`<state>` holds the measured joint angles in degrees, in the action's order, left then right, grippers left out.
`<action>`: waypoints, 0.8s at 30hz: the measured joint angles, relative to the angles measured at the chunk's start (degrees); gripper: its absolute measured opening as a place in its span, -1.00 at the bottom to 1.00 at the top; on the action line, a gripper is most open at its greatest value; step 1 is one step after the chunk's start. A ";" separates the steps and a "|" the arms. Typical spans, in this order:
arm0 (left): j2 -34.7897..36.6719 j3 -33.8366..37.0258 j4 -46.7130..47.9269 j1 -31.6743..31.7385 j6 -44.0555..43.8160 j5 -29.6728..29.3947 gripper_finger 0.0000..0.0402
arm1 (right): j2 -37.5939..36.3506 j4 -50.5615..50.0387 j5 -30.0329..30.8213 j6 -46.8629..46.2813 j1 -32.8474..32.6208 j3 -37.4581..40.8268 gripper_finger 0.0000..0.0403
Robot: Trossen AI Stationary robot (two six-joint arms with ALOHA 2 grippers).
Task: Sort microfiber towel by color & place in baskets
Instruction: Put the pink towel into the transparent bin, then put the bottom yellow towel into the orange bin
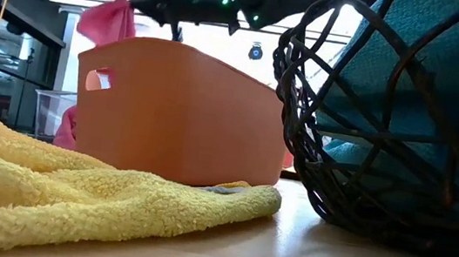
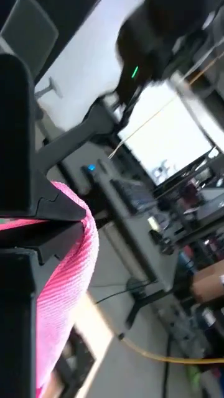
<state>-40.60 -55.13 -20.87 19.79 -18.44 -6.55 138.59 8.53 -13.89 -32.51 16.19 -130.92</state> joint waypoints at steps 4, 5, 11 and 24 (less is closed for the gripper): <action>0.08 0.00 0.01 0.00 0.02 0.00 0.13 | 1.19 -5.35 3.39 -0.02 0.01 -0.20 -1.00; 0.13 0.00 0.05 0.00 0.08 0.00 0.13 | 1.22 -7.16 4.38 -0.02 0.05 -0.22 -1.00; 0.22 0.00 0.01 0.00 1.29 0.00 0.13 | 1.22 -14.23 2.76 1.09 0.73 -0.26 -0.97; 0.39 0.00 0.01 0.00 2.69 1.66 0.13 | -0.38 -30.17 -3.51 6.57 3.60 -4.25 0.26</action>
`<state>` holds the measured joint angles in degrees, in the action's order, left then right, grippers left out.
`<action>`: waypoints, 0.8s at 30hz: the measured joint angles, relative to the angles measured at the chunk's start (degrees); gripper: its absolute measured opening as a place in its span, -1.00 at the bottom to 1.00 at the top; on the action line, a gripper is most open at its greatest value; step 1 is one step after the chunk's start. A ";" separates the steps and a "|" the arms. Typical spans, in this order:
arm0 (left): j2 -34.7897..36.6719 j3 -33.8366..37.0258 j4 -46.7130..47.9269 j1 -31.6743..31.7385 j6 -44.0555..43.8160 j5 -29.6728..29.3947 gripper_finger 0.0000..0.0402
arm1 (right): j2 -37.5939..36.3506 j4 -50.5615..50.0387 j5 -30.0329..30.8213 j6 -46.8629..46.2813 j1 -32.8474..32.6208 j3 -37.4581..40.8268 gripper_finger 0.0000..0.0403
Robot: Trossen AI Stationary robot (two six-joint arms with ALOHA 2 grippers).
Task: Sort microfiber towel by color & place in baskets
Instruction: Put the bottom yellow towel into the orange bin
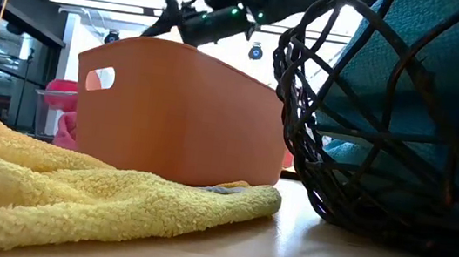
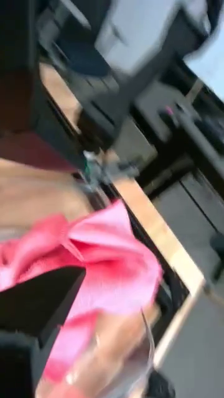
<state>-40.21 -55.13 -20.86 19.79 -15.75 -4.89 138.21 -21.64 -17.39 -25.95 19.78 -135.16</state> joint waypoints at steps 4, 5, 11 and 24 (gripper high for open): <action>0.01 0.00 0.58 0.00 0.05 1.41 0.13 | -4.40 -5.03 -8.19 0.87 1.96 1.83 0.46; 0.02 0.00 1.05 0.00 0.33 2.19 0.13 | -5.69 -8.86 -9.39 2.80 2.38 1.73 0.47; -0.08 0.00 7.76 -0.02 -1.17 4.80 0.13 | -14.41 -34.01 -6.01 16.38 2.22 1.56 0.43; -7.54 0.02 23.86 -10.30 -0.17 7.34 0.13 | -22.62 -68.31 17.02 20.86 -7.19 1.94 0.33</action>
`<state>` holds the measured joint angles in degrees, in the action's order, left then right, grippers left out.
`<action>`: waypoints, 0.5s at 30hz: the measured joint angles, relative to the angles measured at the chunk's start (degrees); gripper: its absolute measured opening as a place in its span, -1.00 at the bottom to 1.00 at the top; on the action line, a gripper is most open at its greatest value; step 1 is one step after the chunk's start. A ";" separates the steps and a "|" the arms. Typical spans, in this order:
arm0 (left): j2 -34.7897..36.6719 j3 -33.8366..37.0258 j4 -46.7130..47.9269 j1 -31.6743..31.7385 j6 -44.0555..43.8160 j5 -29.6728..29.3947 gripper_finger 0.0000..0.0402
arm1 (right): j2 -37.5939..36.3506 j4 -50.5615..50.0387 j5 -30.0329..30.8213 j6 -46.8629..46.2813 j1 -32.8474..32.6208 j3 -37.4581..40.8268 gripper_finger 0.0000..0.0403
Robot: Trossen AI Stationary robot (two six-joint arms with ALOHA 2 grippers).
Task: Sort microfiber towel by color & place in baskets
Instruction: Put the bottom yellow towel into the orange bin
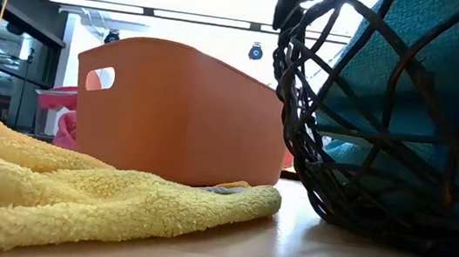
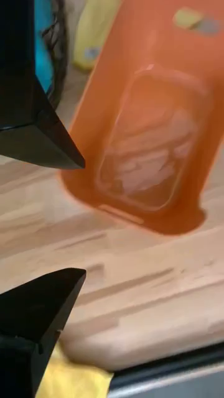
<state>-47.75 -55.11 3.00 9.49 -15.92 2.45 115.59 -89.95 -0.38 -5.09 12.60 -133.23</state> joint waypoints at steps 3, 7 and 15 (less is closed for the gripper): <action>-2.05 0.00 5.49 -4.98 0.02 -0.08 0.13 | -0.79 0.07 2.40 -1.33 -1.46 0.00 0.33; -3.47 0.00 14.70 -14.25 -1.17 -1.53 0.13 | -3.58 -0.07 6.72 -3.72 -3.03 0.04 0.33; -11.49 -0.06 19.11 -36.97 2.97 -20.09 0.13 | -11.62 -0.09 12.45 -9.40 -6.46 0.04 0.33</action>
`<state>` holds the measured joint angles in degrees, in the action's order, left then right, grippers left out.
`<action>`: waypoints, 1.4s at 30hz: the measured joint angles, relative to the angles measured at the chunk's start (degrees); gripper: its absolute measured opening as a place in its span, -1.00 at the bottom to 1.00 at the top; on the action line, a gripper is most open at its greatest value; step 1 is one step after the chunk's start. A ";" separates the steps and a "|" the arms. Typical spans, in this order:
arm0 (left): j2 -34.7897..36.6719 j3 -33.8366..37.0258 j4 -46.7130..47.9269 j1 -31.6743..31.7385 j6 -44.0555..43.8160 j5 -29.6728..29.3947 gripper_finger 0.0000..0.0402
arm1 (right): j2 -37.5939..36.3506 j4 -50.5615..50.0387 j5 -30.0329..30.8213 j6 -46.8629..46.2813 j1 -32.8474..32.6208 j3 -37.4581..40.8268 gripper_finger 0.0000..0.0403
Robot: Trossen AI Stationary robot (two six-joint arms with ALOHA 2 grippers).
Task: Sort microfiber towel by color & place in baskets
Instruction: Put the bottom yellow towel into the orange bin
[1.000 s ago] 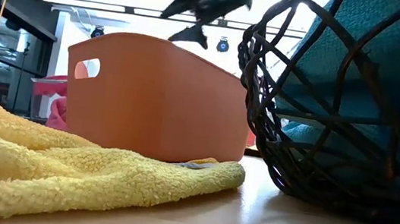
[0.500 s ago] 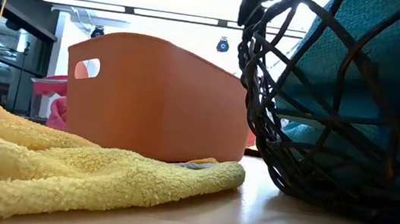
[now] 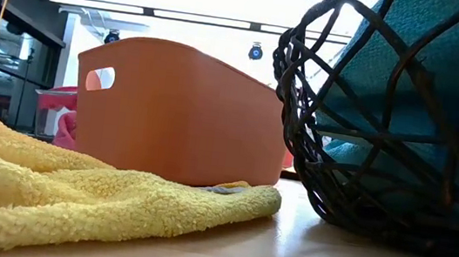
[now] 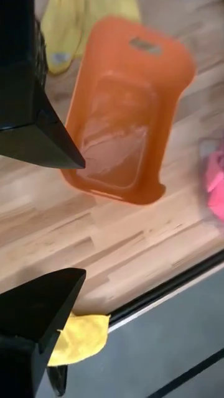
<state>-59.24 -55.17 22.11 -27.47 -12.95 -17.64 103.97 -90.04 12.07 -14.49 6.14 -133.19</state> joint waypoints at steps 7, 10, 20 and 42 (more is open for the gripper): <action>-19.29 -10.29 10.07 -6.39 10.89 0.50 0.13 | -5.33 0.02 1.39 -5.36 -4.86 0.00 0.33; -27.68 -16.37 17.22 -7.00 13.76 3.22 0.13 | -7.09 0.02 1.91 -6.88 -7.24 0.00 0.33; -46.51 -28.87 19.95 -9.79 14.77 6.86 0.13 | -9.21 0.02 4.49 -7.38 -12.00 0.00 0.33; -61.65 -29.13 13.40 -7.10 30.44 14.96 0.13 | -9.17 0.02 5.95 -11.20 -11.77 0.00 0.33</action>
<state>-120.89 -84.30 35.52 -34.57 17.49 -2.67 94.80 -90.02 18.02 -25.69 -5.63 -133.19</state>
